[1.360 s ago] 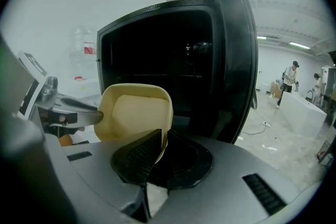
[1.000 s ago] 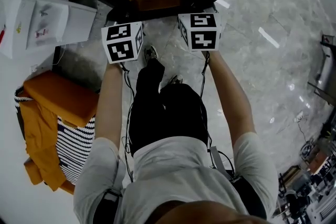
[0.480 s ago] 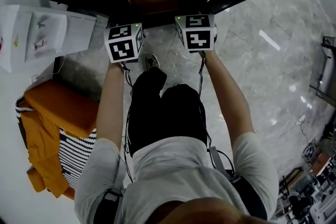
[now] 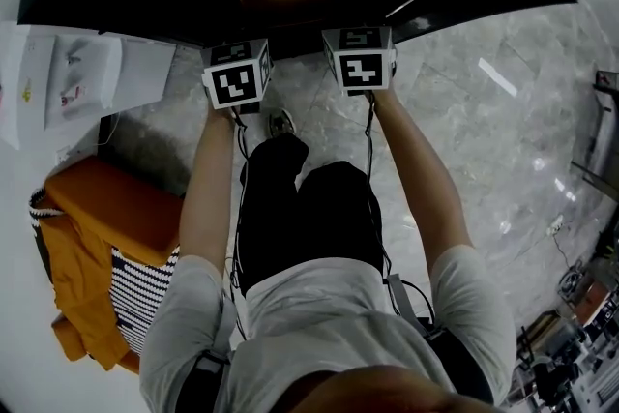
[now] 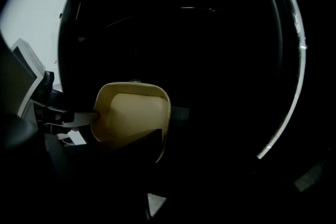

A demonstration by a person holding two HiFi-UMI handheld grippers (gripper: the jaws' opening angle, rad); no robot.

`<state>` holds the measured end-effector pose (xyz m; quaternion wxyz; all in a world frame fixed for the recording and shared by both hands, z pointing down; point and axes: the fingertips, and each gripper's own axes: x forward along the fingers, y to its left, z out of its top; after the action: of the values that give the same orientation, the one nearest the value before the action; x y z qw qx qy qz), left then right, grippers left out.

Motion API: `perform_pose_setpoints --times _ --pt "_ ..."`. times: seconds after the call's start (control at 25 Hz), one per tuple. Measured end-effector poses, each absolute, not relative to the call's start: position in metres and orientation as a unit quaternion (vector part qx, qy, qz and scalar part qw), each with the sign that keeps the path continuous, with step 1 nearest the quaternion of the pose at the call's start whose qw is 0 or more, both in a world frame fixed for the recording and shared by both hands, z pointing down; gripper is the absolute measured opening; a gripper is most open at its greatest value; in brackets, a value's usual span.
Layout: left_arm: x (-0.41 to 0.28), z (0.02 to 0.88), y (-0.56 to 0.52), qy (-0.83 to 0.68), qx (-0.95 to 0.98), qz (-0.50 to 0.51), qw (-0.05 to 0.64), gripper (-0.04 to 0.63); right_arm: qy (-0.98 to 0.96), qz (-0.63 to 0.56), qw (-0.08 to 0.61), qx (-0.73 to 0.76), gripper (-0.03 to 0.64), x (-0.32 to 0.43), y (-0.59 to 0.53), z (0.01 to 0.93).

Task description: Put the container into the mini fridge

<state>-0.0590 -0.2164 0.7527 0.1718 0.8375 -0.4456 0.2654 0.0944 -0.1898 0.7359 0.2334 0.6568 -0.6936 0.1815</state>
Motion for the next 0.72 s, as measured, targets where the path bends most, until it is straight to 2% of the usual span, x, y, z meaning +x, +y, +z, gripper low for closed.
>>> perform_pose_setpoints --times 0.72 --pt "-0.054 0.785 -0.249 -0.443 0.818 0.294 0.22 0.035 -0.686 0.208 0.24 0.655 0.06 0.103 -0.22 0.776"
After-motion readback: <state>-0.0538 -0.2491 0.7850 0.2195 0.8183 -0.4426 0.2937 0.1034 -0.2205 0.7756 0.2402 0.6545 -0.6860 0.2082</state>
